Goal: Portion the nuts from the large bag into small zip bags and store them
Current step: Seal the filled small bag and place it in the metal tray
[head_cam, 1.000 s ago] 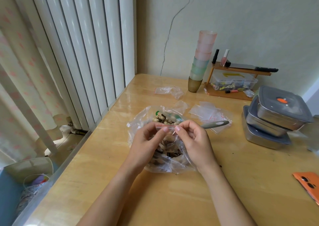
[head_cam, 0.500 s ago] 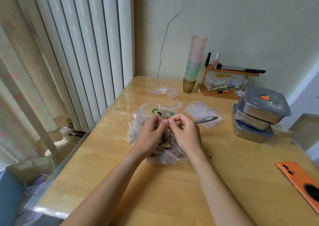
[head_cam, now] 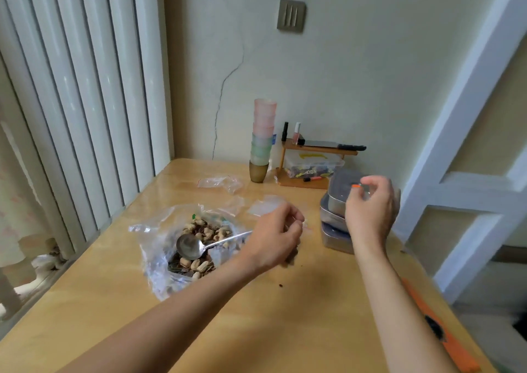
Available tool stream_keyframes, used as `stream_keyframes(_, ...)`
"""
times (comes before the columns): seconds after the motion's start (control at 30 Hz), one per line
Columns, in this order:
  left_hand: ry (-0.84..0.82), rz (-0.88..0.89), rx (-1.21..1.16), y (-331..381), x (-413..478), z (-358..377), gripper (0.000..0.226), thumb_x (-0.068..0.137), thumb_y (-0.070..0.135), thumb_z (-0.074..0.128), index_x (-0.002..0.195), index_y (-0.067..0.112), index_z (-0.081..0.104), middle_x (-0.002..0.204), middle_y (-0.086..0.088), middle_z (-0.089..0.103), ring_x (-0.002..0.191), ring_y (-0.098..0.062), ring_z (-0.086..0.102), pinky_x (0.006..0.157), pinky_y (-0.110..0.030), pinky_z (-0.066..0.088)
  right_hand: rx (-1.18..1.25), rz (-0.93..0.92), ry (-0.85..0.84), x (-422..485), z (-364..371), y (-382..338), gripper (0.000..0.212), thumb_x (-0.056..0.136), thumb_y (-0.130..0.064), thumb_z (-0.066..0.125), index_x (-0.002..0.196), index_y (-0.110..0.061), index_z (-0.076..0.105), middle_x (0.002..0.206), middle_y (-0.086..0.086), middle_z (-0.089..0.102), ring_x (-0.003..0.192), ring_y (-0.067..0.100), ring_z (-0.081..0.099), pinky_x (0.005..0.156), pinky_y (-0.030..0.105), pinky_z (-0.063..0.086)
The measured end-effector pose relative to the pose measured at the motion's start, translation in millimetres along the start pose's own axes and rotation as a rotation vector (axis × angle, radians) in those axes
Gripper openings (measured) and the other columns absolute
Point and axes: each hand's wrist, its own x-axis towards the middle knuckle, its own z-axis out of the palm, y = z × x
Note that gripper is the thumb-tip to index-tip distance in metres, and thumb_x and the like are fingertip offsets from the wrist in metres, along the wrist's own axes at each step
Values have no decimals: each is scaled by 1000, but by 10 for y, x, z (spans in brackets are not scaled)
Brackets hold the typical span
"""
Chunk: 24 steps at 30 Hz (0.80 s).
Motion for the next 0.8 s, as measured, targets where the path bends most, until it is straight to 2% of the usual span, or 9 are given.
stream_keyframes(0.03, -16, -29, -20, 29, 57, 48, 9, 104, 12, 46, 104, 12, 55, 70, -5, 61, 48, -24, 60, 39, -29, 47, -47, 92, 30, 146, -26, 117, 22, 93, -15, 61, 115, -14, 60, 129, 12, 55, 123, 33, 50, 98, 49, 46)
stream_keyframes(0.1, -43, -98, -60, 49, 150, 121, 9, 104, 16, 47, 105, 11, 55, 72, -6, 61, 49, -25, 60, 40, -27, 46, -152, 327, -44, 368, -23, 345, 43, 95, -29, 65, 127, -6, 50, 141, 22, 47, 133, 42, 42, 102, 56, 45)
stream_keyframes(0.17, -66, -155, -87, 14, 202, 173, 12, 104, 17, 49, 107, 7, 55, 74, -7, 60, 48, -25, 60, 39, -26, 45, -186, 508, -163, 466, 3, 511, 69, 94, -47, 66, 137, 0, 41, 146, 27, 45, 134, 46, 44, 101, 57, 46)
stream_keyframes(0.2, -73, -174, -91, -15, 212, 190, 13, 105, 17, 50, 107, 6, 55, 74, -8, 60, 47, -24, 60, 38, -26, 45, -171, 543, -200, 488, 19, 570, 74, 93, -52, 66, 139, 0, 40, 145, 26, 47, 132, 47, 47, 100, 57, 48)
stream_keyframes(0.3, -67, -212, -84, -118, 209, 188, 14, 106, 17, 50, 106, 4, 56, 73, -8, 58, 46, -23, 59, 37, -26, 44, -87, 546, -240, 516, 46, 643, 74, 90, -54, 70, 138, -3, 45, 141, 22, 53, 125, 44, 55, 100, 55, 51)
stream_keyframes(0.47, -39, -237, -100, -213, 182, 31, 12, 105, 11, 47, 106, 4, 57, 78, -13, 57, 47, -25, 58, 37, -26, 45, -13, 585, -272, 570, 55, 652, 71, 89, -53, 72, 137, -6, 50, 139, 17, 55, 126, 39, 55, 104, 54, 51)
stream_keyframes(0.63, -11, -187, -121, -221, 126, -163, 13, 105, 12, 48, 105, 6, 59, 82, -14, 61, 48, -24, 59, 41, -27, 46, -115, 509, -303, 524, 82, 533, 63, 102, -54, 45, 141, -4, 52, 144, 19, 47, 131, 43, 48, 110, 58, 43)
stream_keyframes(0.73, 11, -152, -103, -193, 44, -279, 14, 105, 10, 49, 105, 3, 61, 71, -5, 59, 47, -16, 57, 43, -25, 45, -101, 495, -215, 483, 21, 388, 58, 109, -43, 34, 146, 0, 47, 149, 22, 44, 134, 44, 46, 112, 55, 42)
stream_keyframes(0.8, 17, -143, -89, -208, -15, -367, 14, 104, 9, 49, 105, 4, 61, 70, -3, 58, 47, -13, 55, 44, -24, 44, -68, 440, -152, 432, -93, 280, 52, 110, -36, 32, 143, 1, 49, 143, 22, 49, 132, 40, 49, 107, 50, 43)
